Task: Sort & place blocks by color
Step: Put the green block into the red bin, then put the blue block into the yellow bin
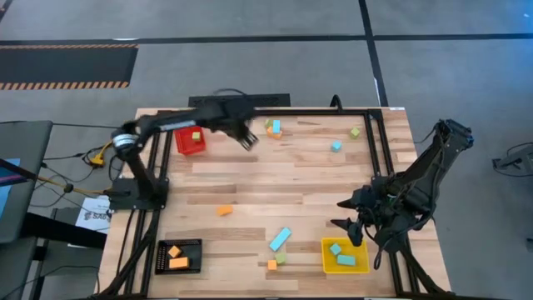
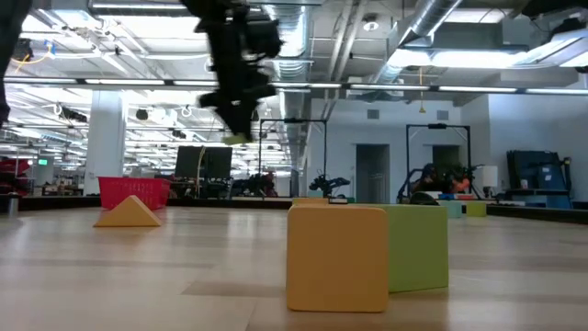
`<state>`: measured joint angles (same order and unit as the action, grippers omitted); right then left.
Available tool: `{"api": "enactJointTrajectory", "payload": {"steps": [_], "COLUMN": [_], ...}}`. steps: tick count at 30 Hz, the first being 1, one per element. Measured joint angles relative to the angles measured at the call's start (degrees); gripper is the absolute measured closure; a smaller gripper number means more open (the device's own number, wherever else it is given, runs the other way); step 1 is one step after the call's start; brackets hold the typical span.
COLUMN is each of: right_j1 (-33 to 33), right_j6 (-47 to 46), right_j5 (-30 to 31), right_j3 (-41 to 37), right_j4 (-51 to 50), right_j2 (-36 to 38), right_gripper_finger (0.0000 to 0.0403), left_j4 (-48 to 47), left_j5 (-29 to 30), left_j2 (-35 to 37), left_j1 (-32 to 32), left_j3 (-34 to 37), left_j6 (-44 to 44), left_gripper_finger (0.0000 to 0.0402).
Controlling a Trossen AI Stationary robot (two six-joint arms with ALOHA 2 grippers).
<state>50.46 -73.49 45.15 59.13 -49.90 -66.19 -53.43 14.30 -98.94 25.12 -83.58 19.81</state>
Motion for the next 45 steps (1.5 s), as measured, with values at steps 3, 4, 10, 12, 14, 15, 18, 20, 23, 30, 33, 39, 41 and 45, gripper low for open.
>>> {"api": "enactJointTrajectory", "payload": {"steps": [3,4,10,12,14,15,18,20,23,30,33,39,41,45], "right_j1": [-0.41,-0.39,-2.48,-3.19,-3.72,-3.84,-4.11,-4.11,-4.11,-4.11,-4.11,-4.11,-4.11,-4.11], "right_j6": [0.00,0.00,0.00,-0.02,-0.07,-0.11,-0.15,-0.15,-0.15,-0.13,-0.11,-0.04,0.04,0.21], "right_j5": [0.17,0.15,-0.03,-0.05,-0.24,-0.31,-1.78,-2.31,-2.45,-2.64,-2.65,-2.65,-2.66,-2.69], "right_j3": [0.00,0.00,0.00,0.00,0.00,0.00,0.00,0.00,0.00,0.00,0.00,0.00,0.00,0.00], "right_j4": [-0.10,-0.10,-0.04,-0.02,0.20,0.46,1.08,1.44,2.05,2.43,2.41,2.36,2.14,1.93], "right_j2": [-0.96,-1.11,-1.75,-1.73,-1.75,-1.73,-1.73,-1.73,-1.73,-1.73,-1.73,-1.73,-1.73,-1.73], "right_gripper_finger": [0.0076,0.0076,0.0076,0.0076,0.0076,0.0076,0.0076,0.0076,0.0076,0.0076,0.0076,0.0076,0.0076,0.0076], "left_j4": [-0.95,-1.07,-1.39,-1.72,-1.72,-1.55,-1.49,-1.80,-2.34,-2.19,-2.12,-1.09,-1.05,-1.07], "left_j5": [3.23,3.33,1.99,2.04,2.62,3.09,3.68,4.19,4.25,4.26,4.29,3.94,3.90,3.05], "left_j2": [5.58,7.28,12.63,13.30,13.49,13.49,13.52,13.53,13.53,13.53,13.53,13.53,13.53,13.53], "left_j1": [6.95,9.30,19.02,20.94,22.11,22.52,24.04,25.29,27.17,29.69,30.71,30.97,30.97,30.99], "left_j3": [5.11,7.06,16.99,19.24,20.62,21.00,21.81,22.41,23.39,24.10,24.10,24.10,24.10,24.10], "left_j6": [9.82,12.45,20.20,20.99,21.76,21.81,20.99,20.99,20.89,18.10,17.43,14.26,14.40,14.65], "left_gripper_finger": [0.0309,0.0309,0.0309,0.0309,0.0309,0.0309,0.0309,0.0309,0.0309,0.0309,0.0309,0.0266,0.0214,0.0127]}}
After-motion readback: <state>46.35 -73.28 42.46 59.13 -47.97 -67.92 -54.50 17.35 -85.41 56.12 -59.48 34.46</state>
